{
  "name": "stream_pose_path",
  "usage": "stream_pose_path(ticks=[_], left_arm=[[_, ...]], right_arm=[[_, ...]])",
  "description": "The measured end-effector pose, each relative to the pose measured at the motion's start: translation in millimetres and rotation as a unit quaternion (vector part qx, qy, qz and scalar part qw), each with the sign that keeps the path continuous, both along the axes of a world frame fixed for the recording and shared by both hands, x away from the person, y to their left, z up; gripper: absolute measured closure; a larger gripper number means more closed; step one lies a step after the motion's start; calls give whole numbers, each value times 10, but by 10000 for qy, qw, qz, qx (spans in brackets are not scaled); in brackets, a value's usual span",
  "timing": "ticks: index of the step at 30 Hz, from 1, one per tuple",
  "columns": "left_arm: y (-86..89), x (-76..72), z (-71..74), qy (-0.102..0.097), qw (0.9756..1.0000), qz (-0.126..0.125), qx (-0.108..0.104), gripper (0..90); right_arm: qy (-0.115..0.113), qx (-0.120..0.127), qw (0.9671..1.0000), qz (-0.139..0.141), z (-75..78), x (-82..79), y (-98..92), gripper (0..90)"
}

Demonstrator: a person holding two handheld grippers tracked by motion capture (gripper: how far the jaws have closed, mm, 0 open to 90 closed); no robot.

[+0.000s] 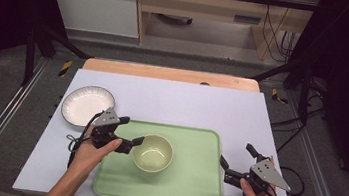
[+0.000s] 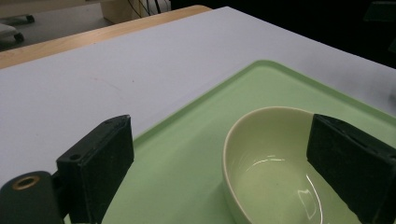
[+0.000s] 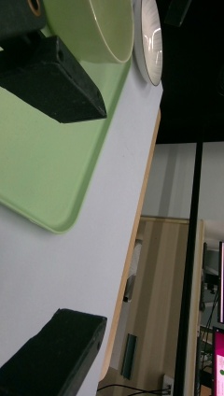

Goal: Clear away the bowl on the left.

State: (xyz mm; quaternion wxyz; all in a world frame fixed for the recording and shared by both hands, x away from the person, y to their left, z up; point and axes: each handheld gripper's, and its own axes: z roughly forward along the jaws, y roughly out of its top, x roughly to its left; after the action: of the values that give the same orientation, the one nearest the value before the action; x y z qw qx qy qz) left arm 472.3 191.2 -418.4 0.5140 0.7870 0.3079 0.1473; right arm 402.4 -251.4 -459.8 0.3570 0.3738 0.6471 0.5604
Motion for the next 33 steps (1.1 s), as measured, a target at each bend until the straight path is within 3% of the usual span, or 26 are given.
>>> stream_pose_path(ticks=[13, 25, 26, 33], left_arm=[[229, -12, -1, -15, 9999, 116, -41, 68], [488, -26, 23, -267, 9992, 216, -206, 62], [523, -33, 26, -244, 9991, 317, -138, 60], [669, -29, 19, -265, 9981, 511, -199, 57]], right_arm=[[5, -8, 10000, -18, -1, 2, -5, 29], [9, 9, 10000, -49, 2, 1, -6, 26], [9, 7, 10000, -52, 2, 1, -6, 26], [12, 20, 10000, -65, 2, 2, -5, 25]])
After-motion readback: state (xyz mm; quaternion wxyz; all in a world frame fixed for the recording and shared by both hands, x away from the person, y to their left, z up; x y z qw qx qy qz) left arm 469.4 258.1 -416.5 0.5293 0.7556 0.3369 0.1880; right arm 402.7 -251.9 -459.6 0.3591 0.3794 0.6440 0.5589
